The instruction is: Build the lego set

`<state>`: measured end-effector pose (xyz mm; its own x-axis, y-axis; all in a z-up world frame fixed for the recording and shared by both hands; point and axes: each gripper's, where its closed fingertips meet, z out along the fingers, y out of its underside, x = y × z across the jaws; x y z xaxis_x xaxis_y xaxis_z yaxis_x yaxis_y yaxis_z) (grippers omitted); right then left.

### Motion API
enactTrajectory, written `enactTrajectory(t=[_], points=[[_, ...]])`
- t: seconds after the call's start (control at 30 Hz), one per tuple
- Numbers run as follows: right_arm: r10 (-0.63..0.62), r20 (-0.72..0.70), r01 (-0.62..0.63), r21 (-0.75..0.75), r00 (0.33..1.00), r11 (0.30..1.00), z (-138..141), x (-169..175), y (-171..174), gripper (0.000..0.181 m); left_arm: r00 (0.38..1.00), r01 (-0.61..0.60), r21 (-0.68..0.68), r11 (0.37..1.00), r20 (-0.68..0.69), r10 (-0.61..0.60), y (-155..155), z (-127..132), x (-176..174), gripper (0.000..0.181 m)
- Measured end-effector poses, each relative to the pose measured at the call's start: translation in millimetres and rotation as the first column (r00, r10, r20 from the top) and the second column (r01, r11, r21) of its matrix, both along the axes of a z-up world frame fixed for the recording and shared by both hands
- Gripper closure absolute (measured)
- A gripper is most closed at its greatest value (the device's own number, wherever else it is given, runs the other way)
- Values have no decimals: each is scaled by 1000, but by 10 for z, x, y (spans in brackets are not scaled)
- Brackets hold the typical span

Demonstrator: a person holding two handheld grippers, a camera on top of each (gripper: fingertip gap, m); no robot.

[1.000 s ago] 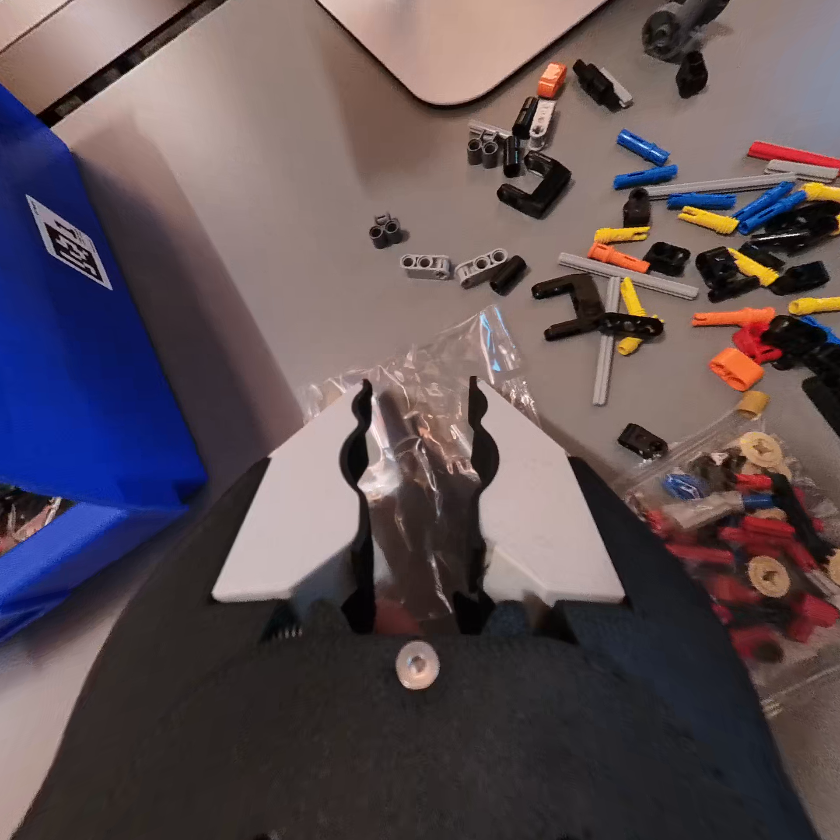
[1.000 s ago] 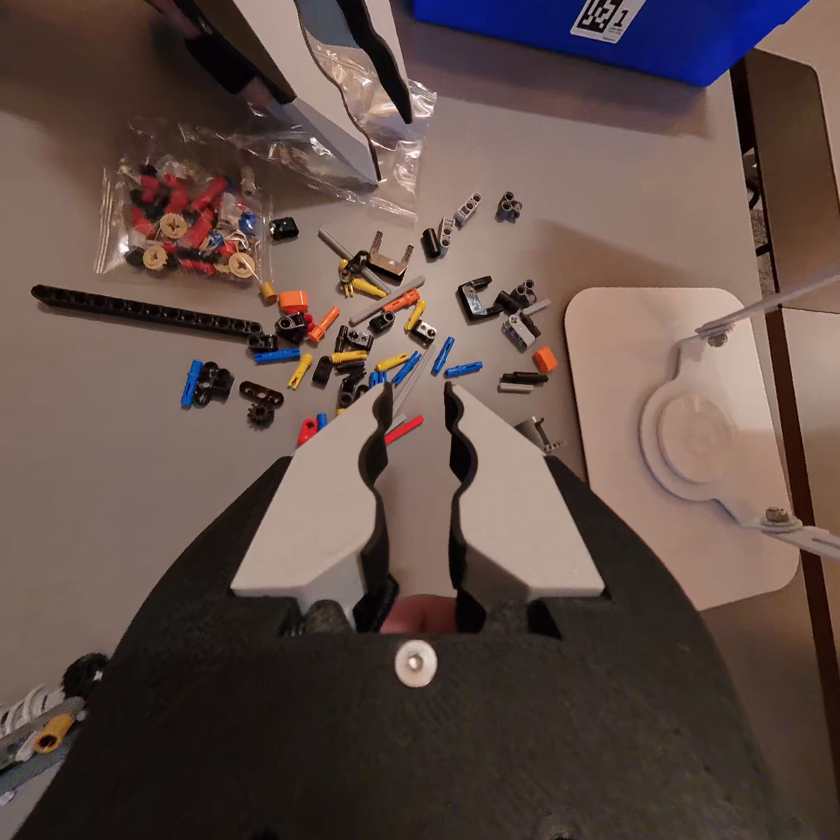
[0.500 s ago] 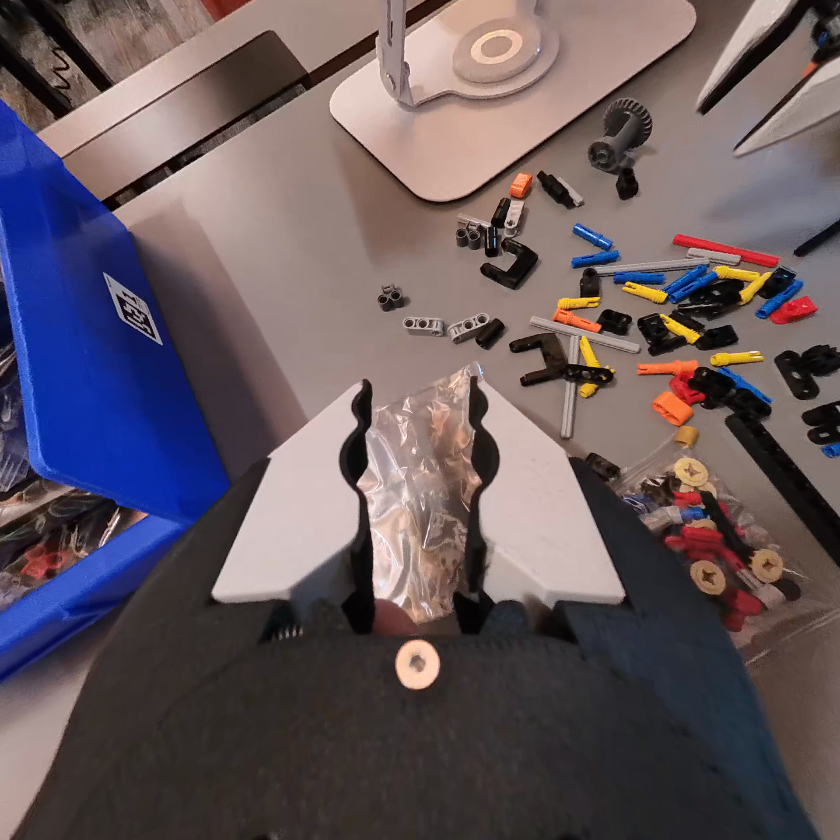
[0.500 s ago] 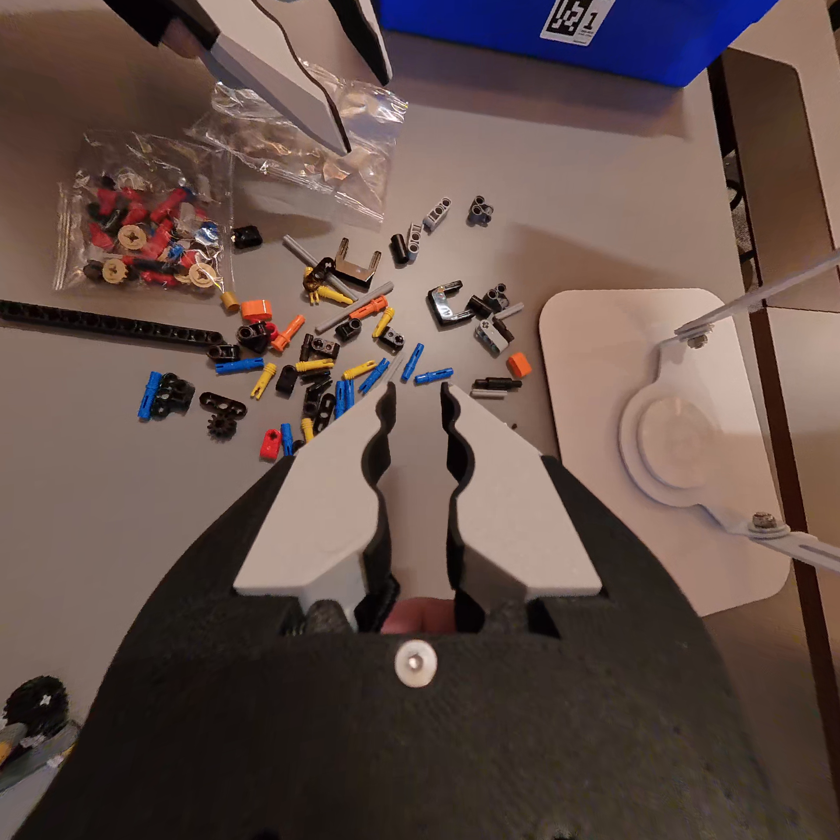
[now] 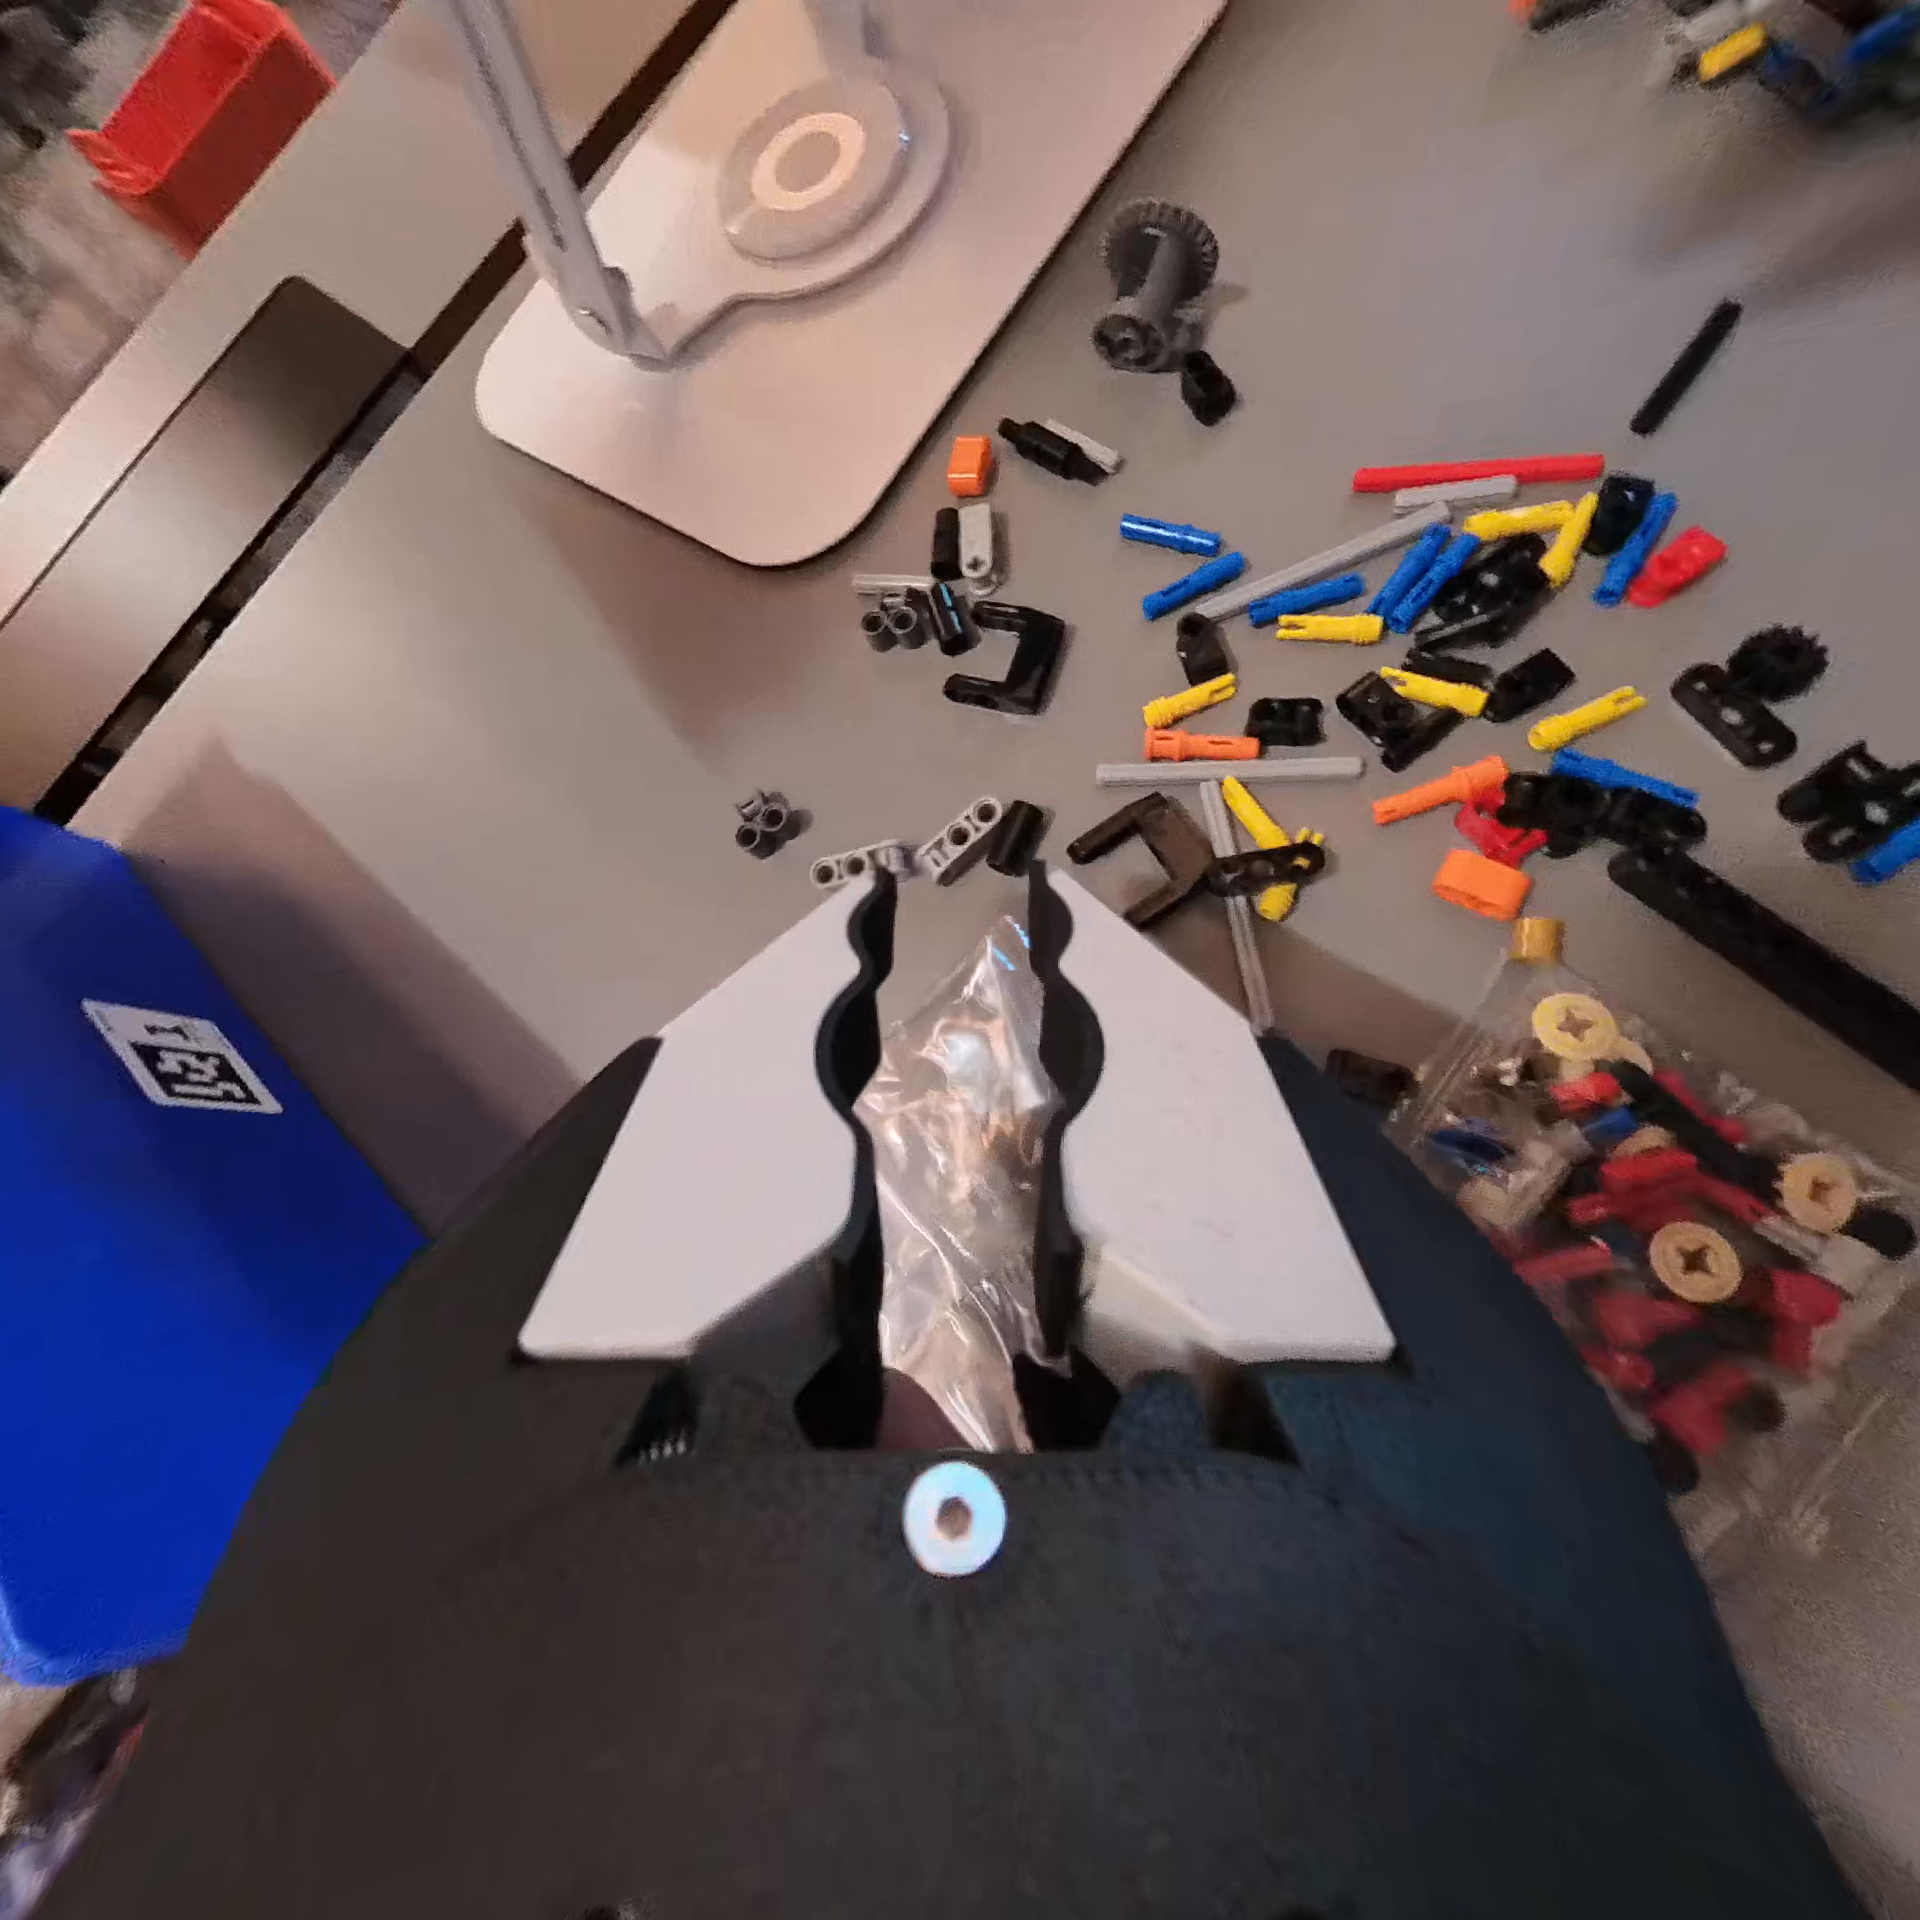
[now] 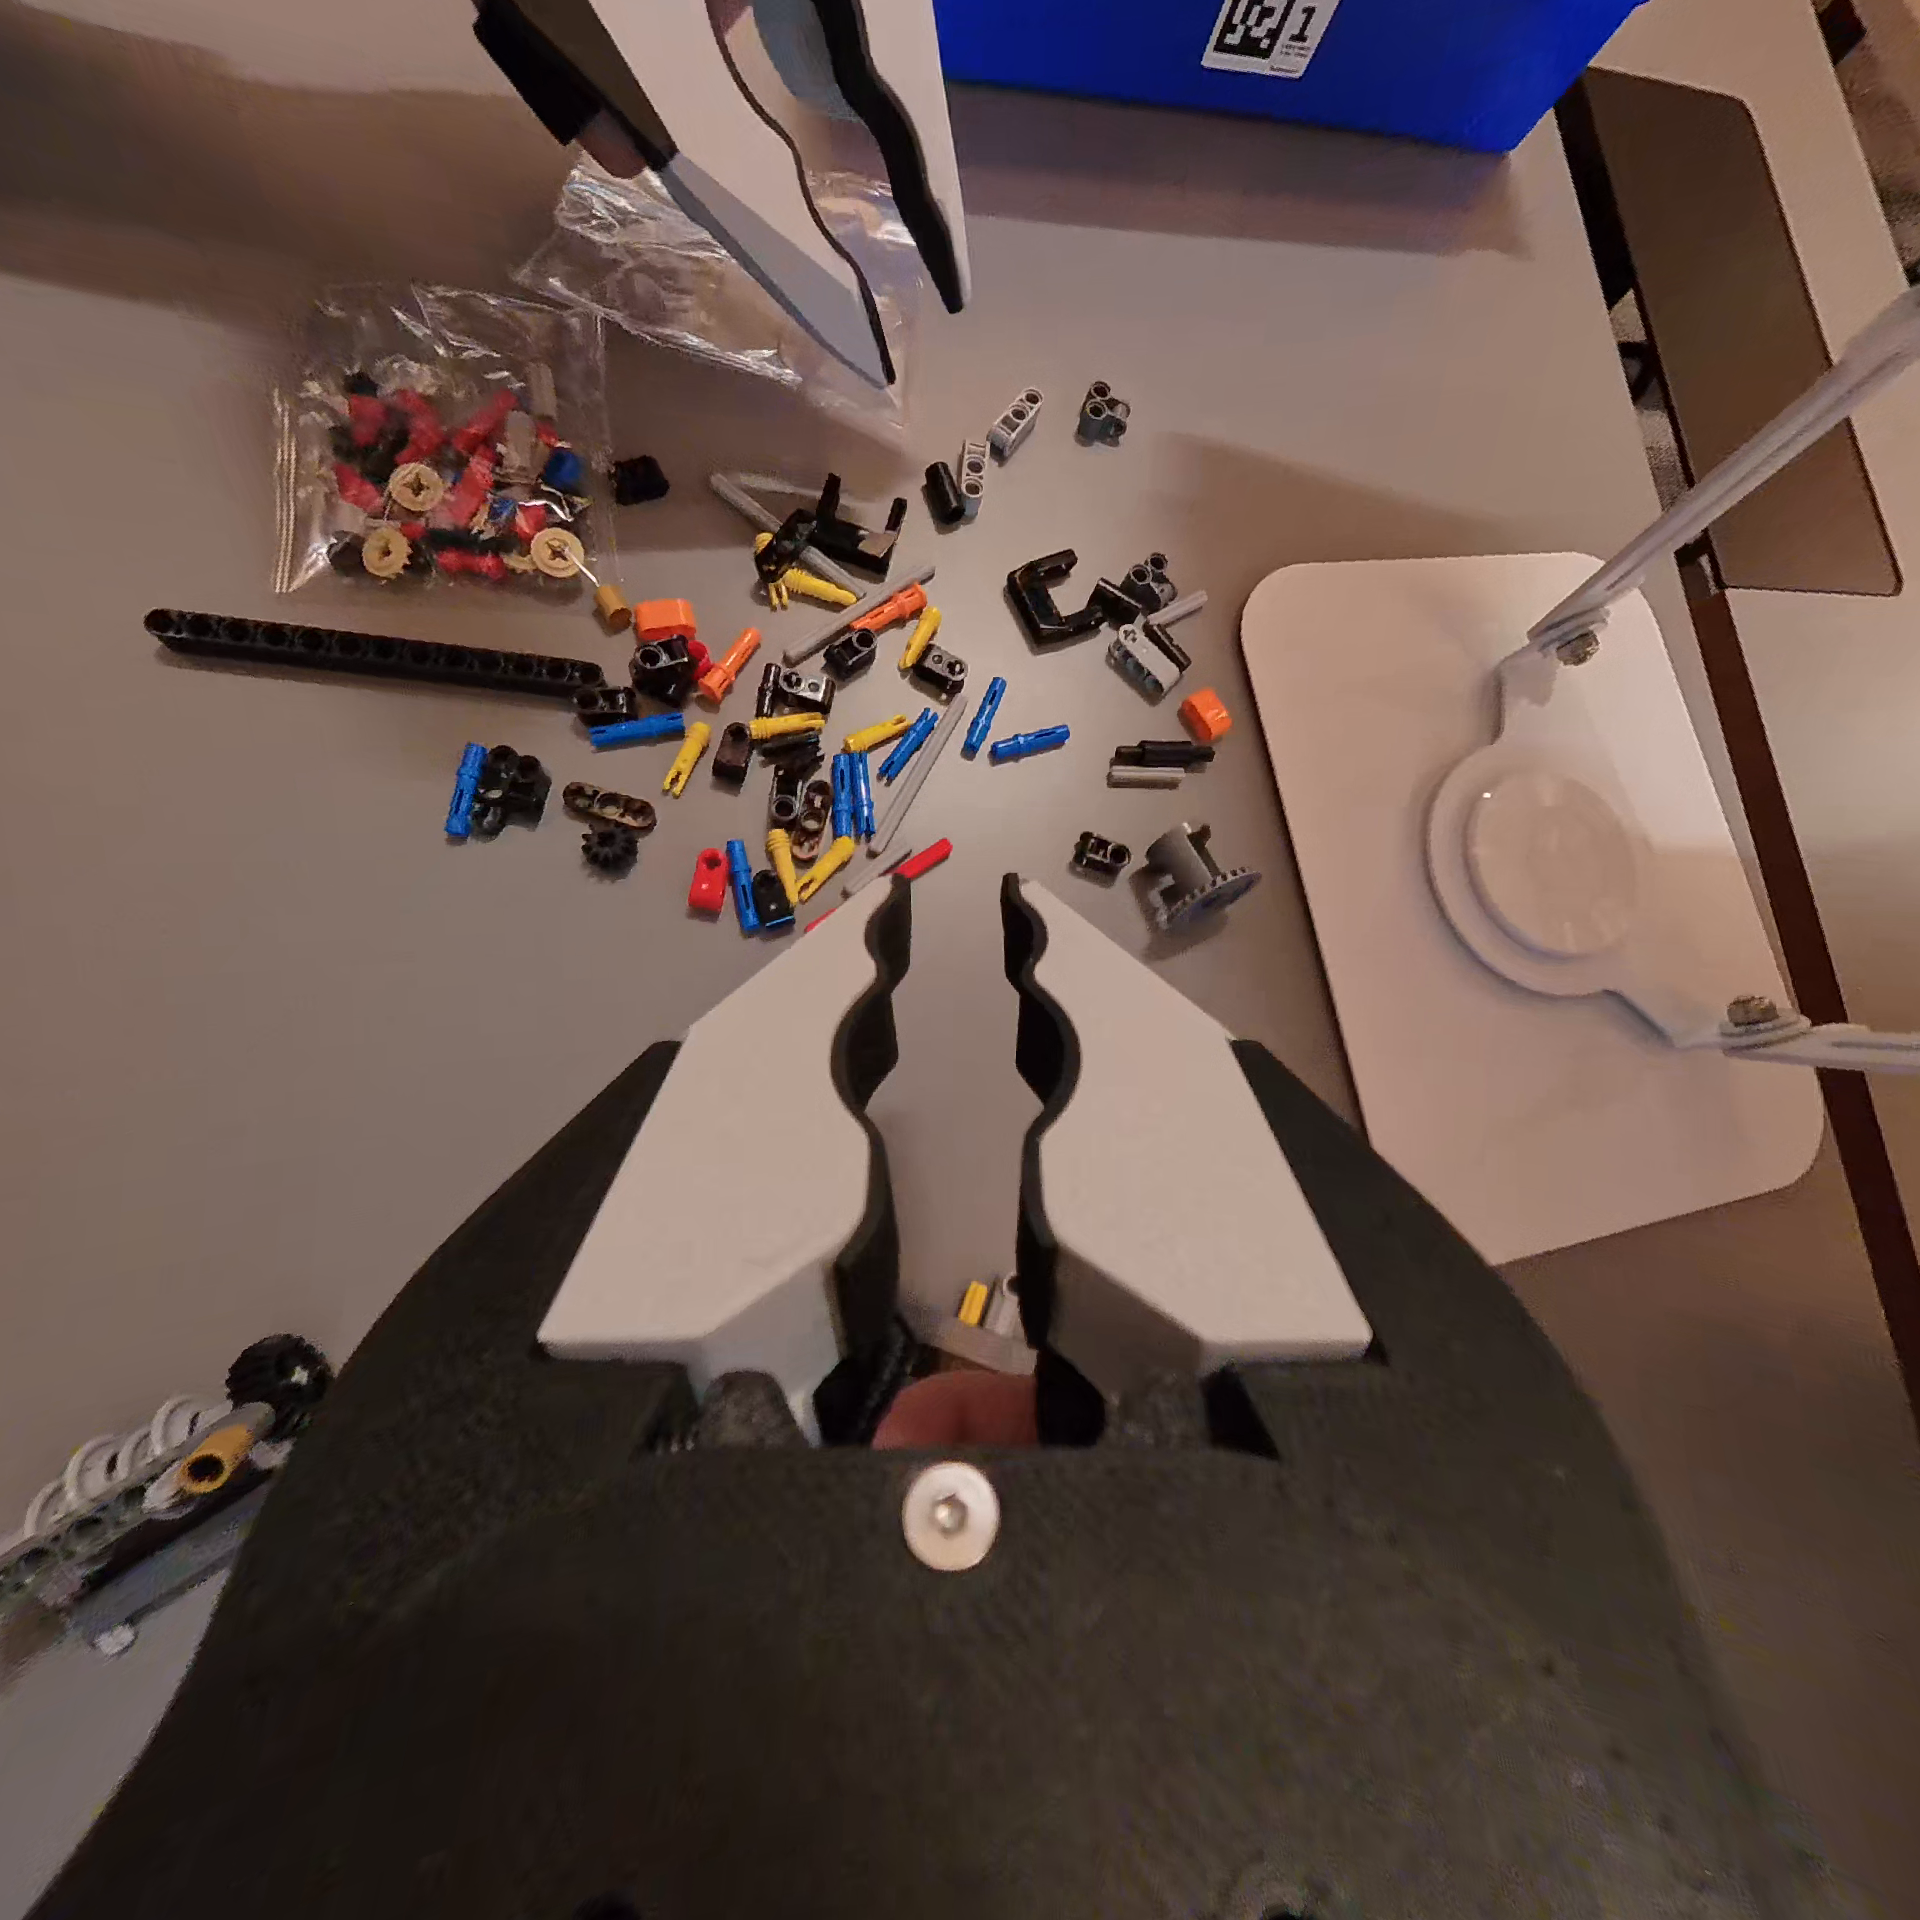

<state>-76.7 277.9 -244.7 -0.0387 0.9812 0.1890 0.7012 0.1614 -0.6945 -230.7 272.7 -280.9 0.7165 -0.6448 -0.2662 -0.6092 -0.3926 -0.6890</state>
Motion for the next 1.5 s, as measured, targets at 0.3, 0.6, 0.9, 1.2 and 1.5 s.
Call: enactTrajectory(t=[0.3, 0.6, 0.9, 1.2, 1.5], points=[[-8, -26, 7, -29, 1000, 1000, -15, 68, -61, 167, 981, 122, -36, 992, -146, -126, 43, -205, 89, 168], [-6, -42, 5, -36, 999, 999, -6, 78, -83, 167, 975, 172, -73, 982, -127, -180, 117, -317, 147, 172], [-5, -44, 4, -31, 999, 1000, -14, 82, -85, 167, 981, 153, -55, 987, -111, -159, 136, -313, 146, 176], [3, -80, -4, -19, 997, 1000, 78, 94, -176, 167, 995, 97, 61, 993, -21, -96, -14, -56, 201, 176], [-11, -75, 11, -6, 997, 1000, 66, 127, -205, 168, 995, 66, 109, 992, 68, -74, -327, 133, 292, 176]])
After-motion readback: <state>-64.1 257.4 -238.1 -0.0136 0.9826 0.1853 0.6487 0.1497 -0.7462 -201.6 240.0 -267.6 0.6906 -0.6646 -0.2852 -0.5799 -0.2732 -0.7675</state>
